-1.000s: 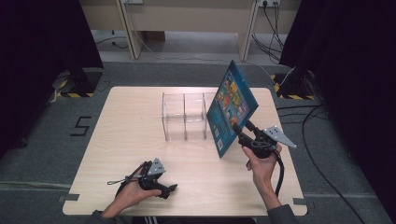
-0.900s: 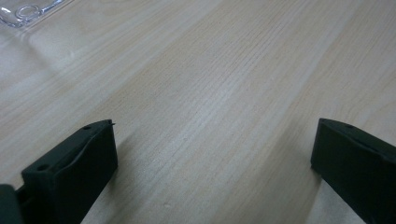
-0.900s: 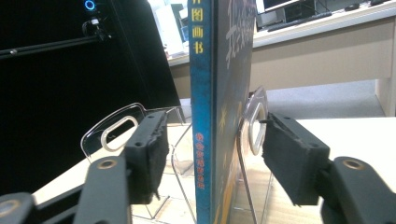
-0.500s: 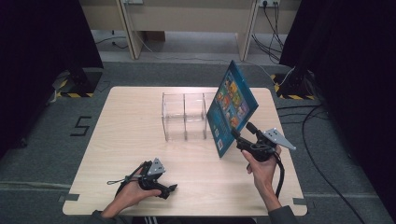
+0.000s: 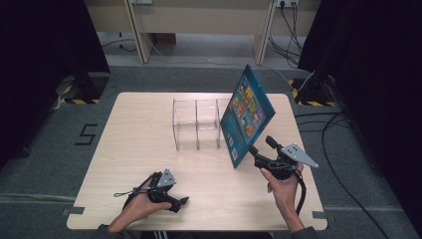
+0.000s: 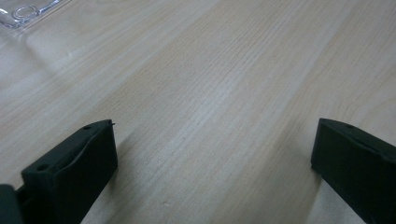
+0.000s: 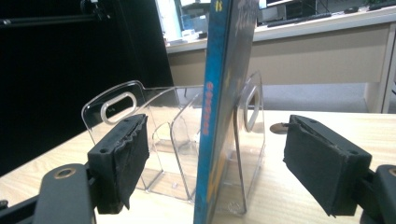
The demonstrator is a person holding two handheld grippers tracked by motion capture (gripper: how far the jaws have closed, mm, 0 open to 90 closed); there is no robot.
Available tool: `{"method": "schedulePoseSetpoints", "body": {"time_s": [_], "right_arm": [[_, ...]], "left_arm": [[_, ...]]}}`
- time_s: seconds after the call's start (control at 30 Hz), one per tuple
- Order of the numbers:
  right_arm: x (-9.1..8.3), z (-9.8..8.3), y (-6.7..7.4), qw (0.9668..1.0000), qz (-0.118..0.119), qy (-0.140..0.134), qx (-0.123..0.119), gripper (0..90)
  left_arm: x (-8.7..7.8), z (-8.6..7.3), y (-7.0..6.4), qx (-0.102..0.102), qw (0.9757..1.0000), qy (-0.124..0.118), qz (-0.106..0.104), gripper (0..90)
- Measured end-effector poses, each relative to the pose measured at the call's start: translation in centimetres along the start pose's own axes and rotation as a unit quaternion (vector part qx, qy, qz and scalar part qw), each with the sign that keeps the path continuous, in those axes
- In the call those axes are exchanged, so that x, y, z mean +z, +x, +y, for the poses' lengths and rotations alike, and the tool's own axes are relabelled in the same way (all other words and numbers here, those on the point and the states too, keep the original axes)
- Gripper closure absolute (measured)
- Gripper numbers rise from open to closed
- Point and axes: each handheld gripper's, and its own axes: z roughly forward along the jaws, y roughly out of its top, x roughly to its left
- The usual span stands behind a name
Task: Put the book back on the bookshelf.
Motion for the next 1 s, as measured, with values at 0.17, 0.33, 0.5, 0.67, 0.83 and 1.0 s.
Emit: {"method": "schedulePoseSetpoints", "body": {"time_s": [0.17,0.33,0.5,0.67,0.83,1.0], "right_arm": [[-0.9,-0.4,-0.1,1.0,0.003,0.002,-0.006,21.4],[-1.5,-0.6,-0.2,0.9999,0.0,0.005,-0.016,21.2],[-2.5,-1.0,-0.4,0.9999,0.002,0.008,-0.015,19.1],[-3.1,-1.5,-0.5,0.9998,-0.002,0.013,-0.018,18.9],[-3.7,-1.8,-0.7,0.9997,-0.004,0.016,-0.016,18.1],[-4.4,-2.1,-0.9,0.9997,-0.006,0.019,-0.015,18.2]], "left_arm": [[0.0,0.0,0.0,0.0,1.0,0.0,0.0,0.0],[0.0,0.0,0.0,0.002,1.0,0.0,-0.001,0.0],[0.0,0.0,0.0,0.002,1.0,0.001,-0.002,0.0],[-0.1,0.0,0.0,0.003,1.0,0.002,-0.003,0.0],[-0.1,0.0,0.0,0.004,1.0,0.002,-0.004,0.0],[-0.1,0.0,-0.1,0.004,1.0,0.002,-0.005,0.0]]}}
